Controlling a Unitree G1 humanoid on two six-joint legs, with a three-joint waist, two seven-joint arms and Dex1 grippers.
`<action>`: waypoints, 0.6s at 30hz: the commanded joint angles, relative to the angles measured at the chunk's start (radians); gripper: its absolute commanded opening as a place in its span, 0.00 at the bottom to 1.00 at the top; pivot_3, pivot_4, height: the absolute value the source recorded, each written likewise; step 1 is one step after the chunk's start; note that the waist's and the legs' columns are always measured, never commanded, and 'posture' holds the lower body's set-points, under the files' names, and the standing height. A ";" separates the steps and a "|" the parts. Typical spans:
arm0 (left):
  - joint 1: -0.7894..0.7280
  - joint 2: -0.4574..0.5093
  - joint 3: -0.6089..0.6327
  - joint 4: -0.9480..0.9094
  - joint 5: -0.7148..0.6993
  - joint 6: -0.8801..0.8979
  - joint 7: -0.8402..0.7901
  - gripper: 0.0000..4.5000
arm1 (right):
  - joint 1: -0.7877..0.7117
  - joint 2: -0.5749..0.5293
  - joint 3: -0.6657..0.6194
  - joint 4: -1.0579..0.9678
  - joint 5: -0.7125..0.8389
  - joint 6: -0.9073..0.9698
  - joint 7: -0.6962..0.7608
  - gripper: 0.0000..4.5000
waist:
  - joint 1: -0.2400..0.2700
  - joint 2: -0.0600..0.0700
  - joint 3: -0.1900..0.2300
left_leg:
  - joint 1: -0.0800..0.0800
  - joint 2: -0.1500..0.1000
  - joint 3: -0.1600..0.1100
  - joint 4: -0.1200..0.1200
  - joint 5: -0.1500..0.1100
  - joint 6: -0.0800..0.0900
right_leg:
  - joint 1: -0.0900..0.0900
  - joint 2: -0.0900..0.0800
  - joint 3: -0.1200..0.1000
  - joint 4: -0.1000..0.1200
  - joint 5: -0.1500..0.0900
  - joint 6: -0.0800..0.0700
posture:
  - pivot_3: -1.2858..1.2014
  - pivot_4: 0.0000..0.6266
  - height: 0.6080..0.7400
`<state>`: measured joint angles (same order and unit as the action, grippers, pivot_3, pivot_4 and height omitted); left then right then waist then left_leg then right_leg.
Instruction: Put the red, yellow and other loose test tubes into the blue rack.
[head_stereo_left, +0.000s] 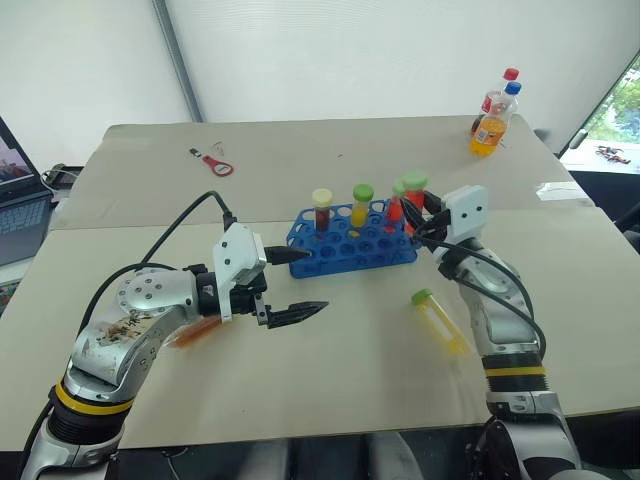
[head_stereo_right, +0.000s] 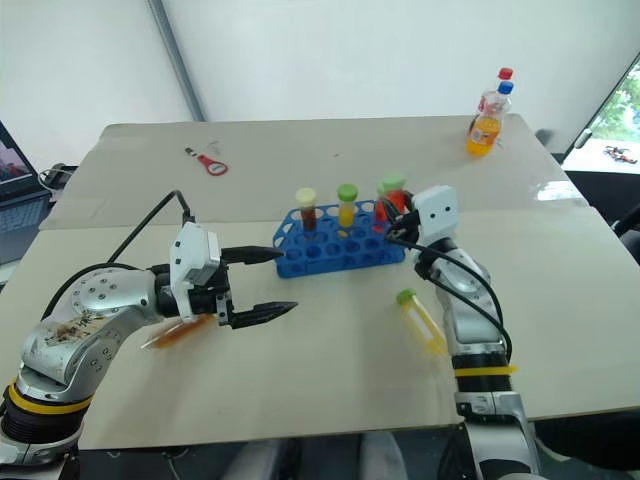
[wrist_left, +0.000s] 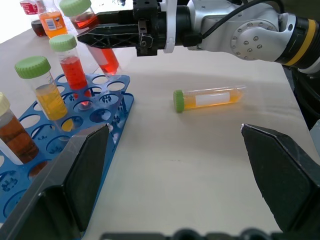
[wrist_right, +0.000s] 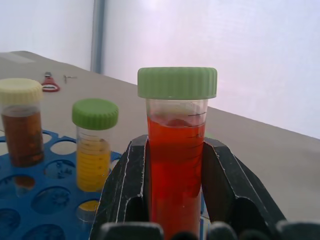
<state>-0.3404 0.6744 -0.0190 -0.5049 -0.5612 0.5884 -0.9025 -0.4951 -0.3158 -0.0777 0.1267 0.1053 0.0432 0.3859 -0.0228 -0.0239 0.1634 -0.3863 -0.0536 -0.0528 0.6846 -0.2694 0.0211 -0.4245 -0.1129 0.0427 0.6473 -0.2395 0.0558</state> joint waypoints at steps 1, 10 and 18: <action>-0.033 -0.009 0.012 -0.035 -0.035 0.011 0.015 1.00 | -0.007 0.003 0.002 -0.015 -0.007 -0.045 -0.010 0.22 | 0.000 0.000 0.000 | 0.000 0.000 0.000 0.000 0.000 0.000 | 0.000 0.000 0.000 0.000 0.000 0.000 | 0.52 0.24 1.00; -0.065 -0.009 0.002 -0.031 -0.046 0.036 0.028 1.00 | -0.021 0.026 0.032 0.026 -0.019 -0.077 -0.016 0.22 | -0.011 0.000 0.000 | 0.001 0.000 0.000 0.000 0.000 0.000 | 0.001 0.000 0.000 0.000 0.000 0.000 | 0.52 0.24 1.00; -0.083 -0.012 -0.001 -0.032 -0.047 0.054 0.040 1.00 | -0.006 0.060 0.043 0.004 -0.022 -0.080 -0.032 0.22 | -0.019 0.000 0.000 | 0.001 0.000 0.000 0.000 0.000 0.000 | 0.001 0.000 0.000 0.000 0.000 0.000 | 0.52 0.24 1.00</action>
<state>-0.4065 0.6630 -0.0237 -0.5055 -0.5915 0.6415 -0.8667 -0.5007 -0.2608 -0.0379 0.1664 0.0822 -0.0174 0.3631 -0.0417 -0.0239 0.1633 -0.3852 -0.0535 -0.0529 0.6843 -0.2694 0.0212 -0.4236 -0.1127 0.0428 0.6473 -0.2394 0.0558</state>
